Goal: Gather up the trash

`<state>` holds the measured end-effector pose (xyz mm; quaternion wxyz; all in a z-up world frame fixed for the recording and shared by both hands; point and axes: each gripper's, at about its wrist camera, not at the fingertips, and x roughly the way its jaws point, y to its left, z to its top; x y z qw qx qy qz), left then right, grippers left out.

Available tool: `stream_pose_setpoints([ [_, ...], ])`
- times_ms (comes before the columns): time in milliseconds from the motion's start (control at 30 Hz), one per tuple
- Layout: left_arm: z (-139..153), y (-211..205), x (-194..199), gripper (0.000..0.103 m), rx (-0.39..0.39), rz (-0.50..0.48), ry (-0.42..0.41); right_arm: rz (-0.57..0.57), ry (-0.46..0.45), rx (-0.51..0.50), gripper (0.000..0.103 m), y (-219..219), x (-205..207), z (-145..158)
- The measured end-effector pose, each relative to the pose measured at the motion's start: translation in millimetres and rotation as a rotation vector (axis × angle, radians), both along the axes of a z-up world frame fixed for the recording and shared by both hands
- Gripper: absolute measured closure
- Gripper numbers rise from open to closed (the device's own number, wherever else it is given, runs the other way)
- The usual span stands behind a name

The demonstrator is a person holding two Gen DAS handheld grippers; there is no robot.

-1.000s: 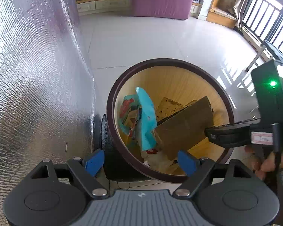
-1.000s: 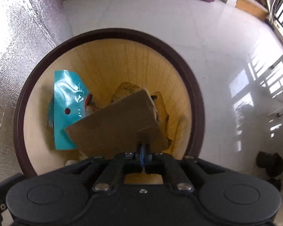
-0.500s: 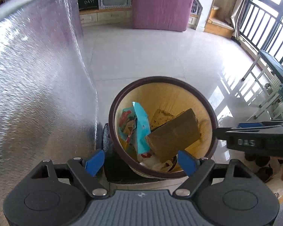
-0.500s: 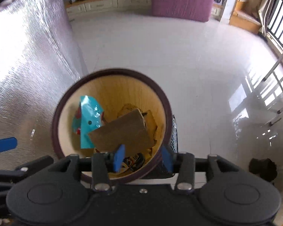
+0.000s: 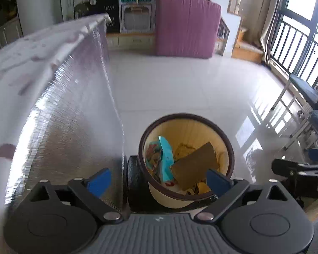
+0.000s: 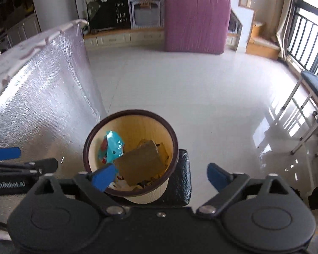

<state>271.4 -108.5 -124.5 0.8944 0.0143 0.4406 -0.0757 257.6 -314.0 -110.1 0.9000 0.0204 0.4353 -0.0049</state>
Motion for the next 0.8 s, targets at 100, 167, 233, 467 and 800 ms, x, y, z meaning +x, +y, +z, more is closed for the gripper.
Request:
stream_pose_setpoints([
  [100, 15, 6, -15, 0.0, 0.0, 0.002, -0.03, -0.018, -0.037, 0.014, 0.0, 0, -18, 15],
  [167, 23, 11, -24, 0.0, -0.004, 0.007, -0.041, -0.028, -0.058, 0.022, 0.0, -1, -31, 25],
  [233, 31, 16, -34, 0.0, -0.002, 0.006, -0.049, -0.033, -0.081, 0.022, 0.0, -1, -44, 34],
  [467, 50, 31, -76, 0.0, -0.021, 0.008, -0.116, -0.034, -0.157, 0.028, 0.0, -1, -89, 51],
  [800, 50, 45, -129, 0.0, -0.039, 0.035, -0.18, -0.051, -0.236, 0.02, 0.0, 2, -150, 55],
])
